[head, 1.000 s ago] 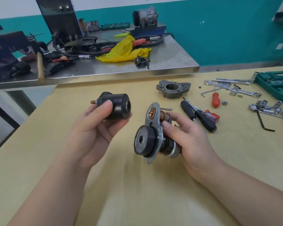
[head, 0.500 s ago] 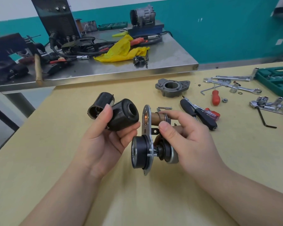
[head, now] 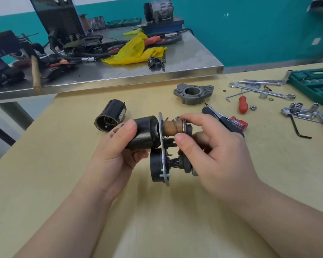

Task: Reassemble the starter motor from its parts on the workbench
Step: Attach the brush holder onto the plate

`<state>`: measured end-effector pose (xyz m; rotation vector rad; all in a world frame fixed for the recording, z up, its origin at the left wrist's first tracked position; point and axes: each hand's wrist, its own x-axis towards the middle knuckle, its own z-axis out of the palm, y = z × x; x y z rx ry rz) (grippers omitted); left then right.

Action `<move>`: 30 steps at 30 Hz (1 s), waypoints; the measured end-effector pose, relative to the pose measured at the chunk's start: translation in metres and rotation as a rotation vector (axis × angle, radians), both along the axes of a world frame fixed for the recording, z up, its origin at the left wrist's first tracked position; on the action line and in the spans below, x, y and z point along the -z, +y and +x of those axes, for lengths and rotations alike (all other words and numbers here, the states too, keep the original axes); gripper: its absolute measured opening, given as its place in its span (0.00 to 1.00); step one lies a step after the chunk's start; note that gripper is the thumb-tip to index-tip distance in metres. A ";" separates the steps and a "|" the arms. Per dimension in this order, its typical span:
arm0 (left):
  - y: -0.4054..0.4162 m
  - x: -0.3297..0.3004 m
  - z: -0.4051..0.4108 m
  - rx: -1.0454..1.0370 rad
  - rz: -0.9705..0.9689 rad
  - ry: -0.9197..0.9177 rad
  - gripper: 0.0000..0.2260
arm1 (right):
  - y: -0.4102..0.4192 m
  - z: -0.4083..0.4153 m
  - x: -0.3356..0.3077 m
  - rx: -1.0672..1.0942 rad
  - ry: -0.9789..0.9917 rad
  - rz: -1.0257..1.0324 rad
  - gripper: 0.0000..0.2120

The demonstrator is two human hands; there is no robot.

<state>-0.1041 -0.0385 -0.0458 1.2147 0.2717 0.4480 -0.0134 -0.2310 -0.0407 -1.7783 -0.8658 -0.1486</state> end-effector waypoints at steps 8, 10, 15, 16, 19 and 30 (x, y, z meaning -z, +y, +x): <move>-0.002 0.000 -0.001 -0.027 0.010 -0.013 0.29 | 0.001 -0.001 -0.002 0.099 -0.299 -0.094 0.20; -0.002 -0.001 -0.001 -0.031 0.013 -0.007 0.33 | 0.000 -0.001 -0.003 0.088 -0.295 -0.105 0.20; 0.004 -0.002 -0.005 -0.033 0.094 0.028 0.43 | -0.003 0.004 -0.008 0.057 -0.284 -0.161 0.18; 0.004 -0.001 -0.005 -0.024 0.103 0.034 0.40 | -0.003 0.005 -0.009 0.049 -0.286 -0.169 0.18; 0.003 0.000 -0.004 0.010 0.092 0.034 0.33 | -0.005 0.008 -0.013 0.041 -0.295 -0.172 0.18; -0.009 -0.002 -0.002 -0.033 0.015 0.034 0.35 | -0.011 0.013 -0.020 0.041 -0.346 -0.200 0.20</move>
